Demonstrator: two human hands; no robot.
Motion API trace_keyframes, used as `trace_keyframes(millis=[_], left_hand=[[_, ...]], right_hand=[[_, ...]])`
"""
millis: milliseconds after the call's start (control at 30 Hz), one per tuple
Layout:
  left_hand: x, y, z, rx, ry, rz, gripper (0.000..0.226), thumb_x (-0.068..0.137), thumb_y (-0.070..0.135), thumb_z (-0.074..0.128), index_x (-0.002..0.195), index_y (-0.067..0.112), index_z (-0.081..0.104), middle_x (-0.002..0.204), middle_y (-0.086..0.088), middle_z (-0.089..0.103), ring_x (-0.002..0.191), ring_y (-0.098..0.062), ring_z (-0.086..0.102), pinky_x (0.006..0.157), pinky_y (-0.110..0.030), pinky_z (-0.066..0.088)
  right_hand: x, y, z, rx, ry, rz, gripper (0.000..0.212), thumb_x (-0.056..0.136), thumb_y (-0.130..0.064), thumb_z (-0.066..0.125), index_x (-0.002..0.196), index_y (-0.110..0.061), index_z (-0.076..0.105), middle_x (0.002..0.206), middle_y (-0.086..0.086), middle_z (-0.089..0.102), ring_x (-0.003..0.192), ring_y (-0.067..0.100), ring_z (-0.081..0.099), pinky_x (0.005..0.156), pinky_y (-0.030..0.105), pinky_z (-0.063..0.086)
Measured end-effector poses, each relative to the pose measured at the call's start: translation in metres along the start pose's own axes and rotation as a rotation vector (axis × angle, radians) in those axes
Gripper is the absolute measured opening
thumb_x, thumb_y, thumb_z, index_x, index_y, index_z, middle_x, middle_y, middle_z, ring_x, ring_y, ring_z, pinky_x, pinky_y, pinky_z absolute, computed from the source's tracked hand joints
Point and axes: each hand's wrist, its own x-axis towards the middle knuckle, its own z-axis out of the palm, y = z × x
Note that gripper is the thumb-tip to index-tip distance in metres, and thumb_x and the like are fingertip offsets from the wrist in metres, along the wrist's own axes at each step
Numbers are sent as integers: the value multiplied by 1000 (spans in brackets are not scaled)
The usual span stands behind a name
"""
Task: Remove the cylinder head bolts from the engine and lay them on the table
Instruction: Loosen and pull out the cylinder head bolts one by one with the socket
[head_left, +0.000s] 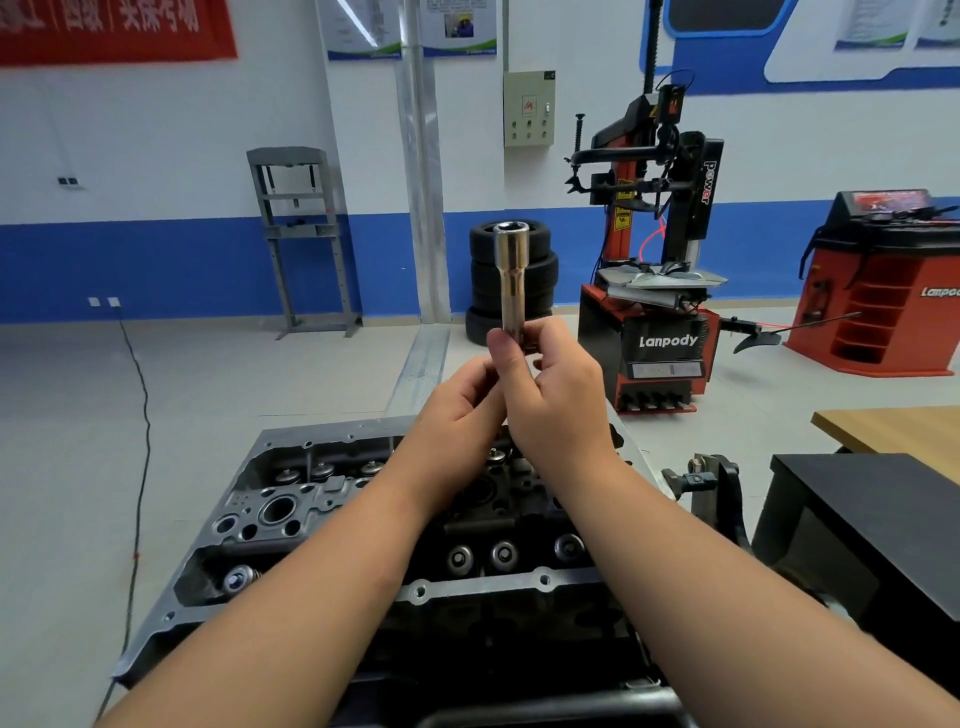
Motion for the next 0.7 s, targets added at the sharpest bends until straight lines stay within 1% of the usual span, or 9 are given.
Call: trace_keyframes(millis=[67, 133, 200, 267, 333, 400, 500, 567, 700], left_hand=[[-1, 1, 1, -35, -28, -25, 26, 108, 45, 47, 127, 41, 66, 120, 10, 75, 114, -8, 70, 91, -26, 58], [0, 2, 2, -21, -14, -22, 25, 110, 40, 48, 126, 36, 67, 116, 10, 76, 110, -6, 71, 86, -22, 57], [0, 0, 1, 13, 21, -7, 20, 108, 36, 54, 123, 33, 68, 112, 9, 77, 105, -8, 72, 84, -23, 57], [1, -3, -1, 16, 42, -7, 17, 103, 35, 63, 120, 33, 67, 110, 6, 77, 102, -13, 74, 83, -30, 61], [1, -4, -2, 15, 60, -5, 17, 100, 35, 68, 117, 35, 68, 106, 5, 78, 96, -14, 75, 78, -31, 62], [1, -3, -2, -5, 63, -6, 18, 101, 39, 63, 118, 35, 69, 105, 7, 78, 95, -9, 75, 75, -23, 59], [0, -2, 0, -31, 29, -29, 27, 109, 41, 49, 123, 31, 69, 110, 10, 78, 104, -5, 73, 79, -18, 56], [1, -2, 1, 2, 31, -16, 25, 110, 37, 48, 123, 31, 69, 110, 10, 78, 104, -5, 72, 81, -19, 56], [1, -4, -2, 37, 54, -3, 18, 101, 40, 63, 116, 33, 69, 106, 6, 78, 98, -12, 74, 80, -30, 61]], right_hand=[[0, 0, 1, 3, -25, 27, 25, 98, -42, 47, 96, -21, 61, 82, -3, 64, 81, 16, 62, 69, 31, 49], [1, 1, 1, -8, -27, 39, 28, 100, -42, 42, 98, -22, 61, 83, -4, 65, 83, 15, 62, 70, 31, 49], [1, 2, 0, -6, -10, 37, 20, 99, -43, 46, 101, -26, 57, 85, -12, 63, 82, 6, 61, 69, 20, 46], [1, 2, -2, 5, 22, 43, 18, 96, -44, 58, 100, -29, 52, 85, -15, 61, 79, 3, 61, 66, 12, 44], [1, 2, -2, -17, 44, 15, 20, 93, -43, 63, 95, -27, 52, 84, -12, 61, 75, 6, 61, 66, 18, 48], [0, 1, 0, -38, 36, -25, 19, 96, -40, 57, 92, -21, 57, 83, -5, 63, 78, 14, 63, 69, 28, 50], [1, 1, 0, -41, 20, -16, 28, 100, -39, 45, 97, -18, 63, 85, -7, 62, 84, 14, 61, 72, 26, 47], [2, 1, 0, -41, 11, 6, 29, 101, -39, 41, 99, -20, 63, 85, -9, 62, 87, 13, 61, 74, 25, 47], [1, 3, 0, -37, 18, 13, 22, 96, -48, 53, 101, -27, 52, 84, -18, 56, 84, -3, 57, 69, 8, 40]])
